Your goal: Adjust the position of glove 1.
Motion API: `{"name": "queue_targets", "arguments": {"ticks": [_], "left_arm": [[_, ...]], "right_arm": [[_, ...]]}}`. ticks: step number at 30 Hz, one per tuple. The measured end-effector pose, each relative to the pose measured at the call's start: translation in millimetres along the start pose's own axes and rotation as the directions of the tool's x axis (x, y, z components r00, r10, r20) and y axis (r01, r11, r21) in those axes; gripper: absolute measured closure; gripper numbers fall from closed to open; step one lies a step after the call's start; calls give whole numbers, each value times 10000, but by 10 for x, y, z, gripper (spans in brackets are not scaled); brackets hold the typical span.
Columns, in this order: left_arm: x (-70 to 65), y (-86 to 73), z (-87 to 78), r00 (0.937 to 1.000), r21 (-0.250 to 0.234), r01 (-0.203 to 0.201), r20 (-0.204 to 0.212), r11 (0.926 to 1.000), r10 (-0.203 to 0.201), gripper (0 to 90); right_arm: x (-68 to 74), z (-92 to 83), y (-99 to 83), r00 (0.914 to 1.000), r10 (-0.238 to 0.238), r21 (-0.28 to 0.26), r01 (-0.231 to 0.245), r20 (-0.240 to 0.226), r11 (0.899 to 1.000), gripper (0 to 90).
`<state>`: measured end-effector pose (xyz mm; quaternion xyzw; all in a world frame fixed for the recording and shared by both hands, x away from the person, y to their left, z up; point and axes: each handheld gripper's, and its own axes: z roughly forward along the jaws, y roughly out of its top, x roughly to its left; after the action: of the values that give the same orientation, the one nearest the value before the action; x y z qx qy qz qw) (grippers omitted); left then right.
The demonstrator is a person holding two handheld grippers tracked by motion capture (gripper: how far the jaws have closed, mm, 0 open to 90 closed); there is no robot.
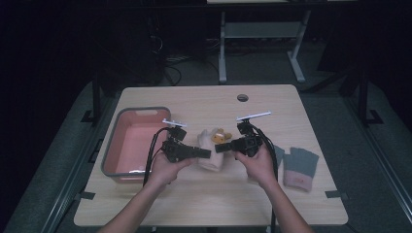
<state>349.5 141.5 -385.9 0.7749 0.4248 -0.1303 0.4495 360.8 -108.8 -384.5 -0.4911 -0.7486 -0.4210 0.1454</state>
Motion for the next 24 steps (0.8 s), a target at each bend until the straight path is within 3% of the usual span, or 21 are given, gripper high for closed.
{"name": "queue_targets", "arguments": {"ticks": [24], "left_arm": [[-55,270,-472,9993,-674,-365,-121,9971,357,668]], "right_arm": [[348,-66,441,9973,-641,-269,631,-360,9976,805]]}}
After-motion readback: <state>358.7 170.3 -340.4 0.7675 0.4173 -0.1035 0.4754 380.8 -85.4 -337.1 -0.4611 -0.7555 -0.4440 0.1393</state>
